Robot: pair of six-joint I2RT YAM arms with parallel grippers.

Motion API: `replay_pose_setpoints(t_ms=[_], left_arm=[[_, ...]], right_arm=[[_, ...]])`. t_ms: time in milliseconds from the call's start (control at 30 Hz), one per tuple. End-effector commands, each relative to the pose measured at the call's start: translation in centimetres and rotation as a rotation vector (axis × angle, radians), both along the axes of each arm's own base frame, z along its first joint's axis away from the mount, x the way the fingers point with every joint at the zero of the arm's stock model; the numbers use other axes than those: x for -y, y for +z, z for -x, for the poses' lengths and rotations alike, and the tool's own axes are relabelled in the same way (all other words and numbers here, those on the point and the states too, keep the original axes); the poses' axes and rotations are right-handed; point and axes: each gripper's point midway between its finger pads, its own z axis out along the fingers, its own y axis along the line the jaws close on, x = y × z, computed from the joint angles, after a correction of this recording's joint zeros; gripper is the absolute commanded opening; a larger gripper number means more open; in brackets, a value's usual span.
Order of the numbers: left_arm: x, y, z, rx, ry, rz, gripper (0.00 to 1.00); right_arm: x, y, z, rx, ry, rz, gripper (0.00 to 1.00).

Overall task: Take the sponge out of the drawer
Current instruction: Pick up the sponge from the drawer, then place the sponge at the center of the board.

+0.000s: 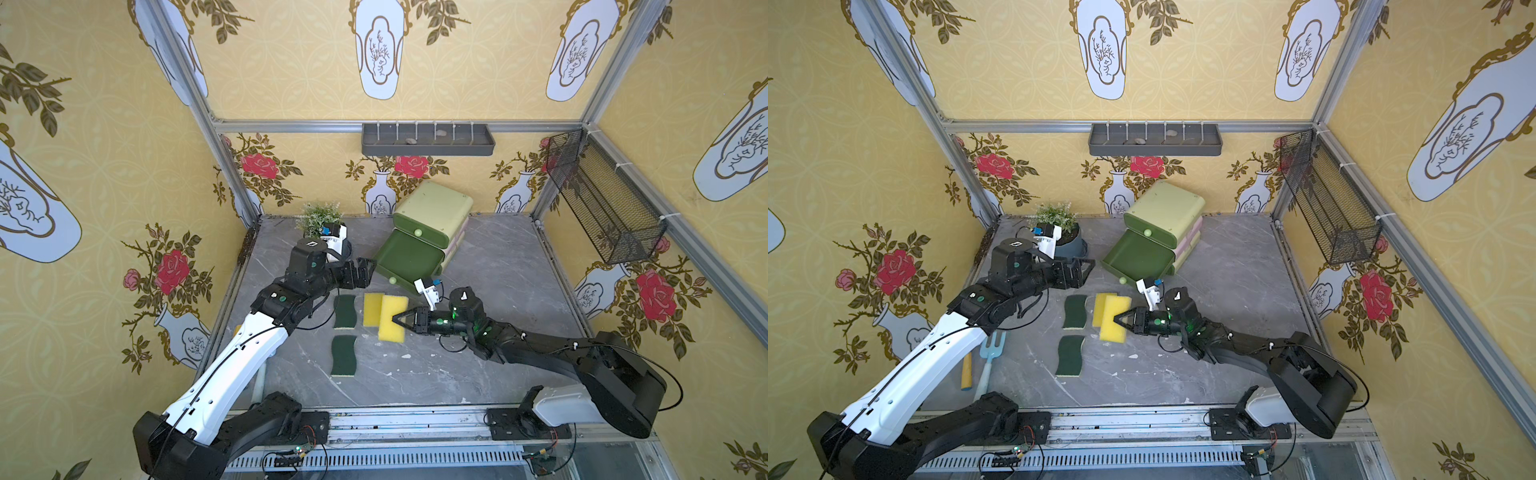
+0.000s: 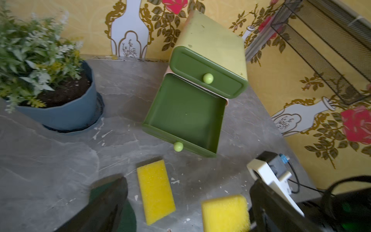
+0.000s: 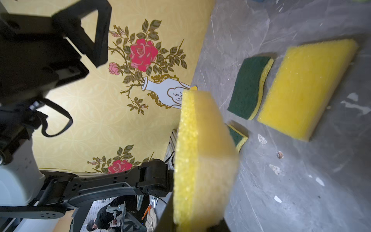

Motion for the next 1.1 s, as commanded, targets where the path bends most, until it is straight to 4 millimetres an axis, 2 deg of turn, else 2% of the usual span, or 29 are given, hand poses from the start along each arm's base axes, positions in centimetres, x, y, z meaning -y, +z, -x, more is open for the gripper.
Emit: replay_pose_setpoints(t_ms=[0,167,267,467,1067], left_arm=[[-0.6,-0.6,-1.2,0.071,-0.012,-0.100,1.00],[-1.5,-2.0,-2.0,0.149,0.017,-0.163,1.00],[-2.2,-2.2,-1.7,0.164,0.048,-0.166,1.00],[-2.4,-1.8,-1.2,0.181,0.047,-0.155,1.00],[-2.4,-1.8,-1.1,0.178,0.044,-0.157,1.00]], right_arm=[[-1.2,-1.3,0.9,-0.018,-0.013,0.031,0.20],[-3.5,-4.0,2.9,-0.076,0.028,0.074,0.20],[-4.3,-5.4,3.6,-0.117,0.036,0.080,0.20],[-5.7,-7.7,4.4,-0.181,0.053,0.099,0.22],[-4.7,-11.3,4.0,-0.223,0.002,0.268,0.28]])
